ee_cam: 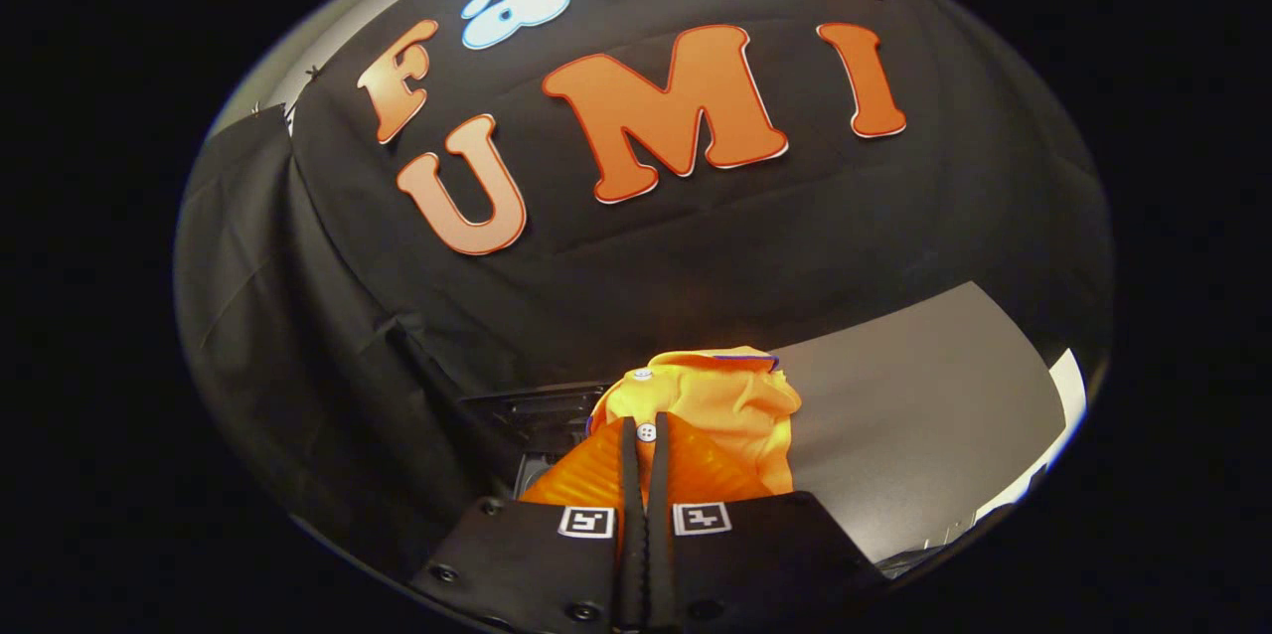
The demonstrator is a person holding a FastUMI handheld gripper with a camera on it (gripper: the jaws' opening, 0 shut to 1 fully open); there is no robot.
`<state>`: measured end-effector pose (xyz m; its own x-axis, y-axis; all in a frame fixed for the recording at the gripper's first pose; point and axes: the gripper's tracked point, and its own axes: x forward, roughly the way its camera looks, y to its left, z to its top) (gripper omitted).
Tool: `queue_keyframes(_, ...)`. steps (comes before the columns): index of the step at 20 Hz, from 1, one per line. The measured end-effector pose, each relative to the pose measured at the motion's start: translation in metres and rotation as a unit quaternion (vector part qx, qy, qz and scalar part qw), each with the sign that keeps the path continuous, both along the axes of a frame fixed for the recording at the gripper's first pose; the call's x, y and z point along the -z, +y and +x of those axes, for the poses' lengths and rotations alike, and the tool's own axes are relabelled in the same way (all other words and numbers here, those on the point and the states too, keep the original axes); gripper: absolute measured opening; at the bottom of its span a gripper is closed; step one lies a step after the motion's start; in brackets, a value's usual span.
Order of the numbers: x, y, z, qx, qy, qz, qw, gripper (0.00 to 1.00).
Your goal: Put the clothes into the washing machine and then close the washing machine lid.
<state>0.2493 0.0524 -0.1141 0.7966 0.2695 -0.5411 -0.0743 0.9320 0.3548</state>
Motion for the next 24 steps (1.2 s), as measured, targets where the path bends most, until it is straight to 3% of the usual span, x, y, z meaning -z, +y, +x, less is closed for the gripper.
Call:
queue_keyframes(9, -0.005, 0.112, -0.009, -0.069, -0.010, -0.014, 0.998, 0.08)
queue_keyframes(16, 0.049, 0.189, -0.010, -0.111, 0.029, 0.004, 0.993, 0.08)
queue_keyframes(24, 0.140, 0.223, 0.014, -0.118, 0.075, -0.008, 0.990, 0.08)
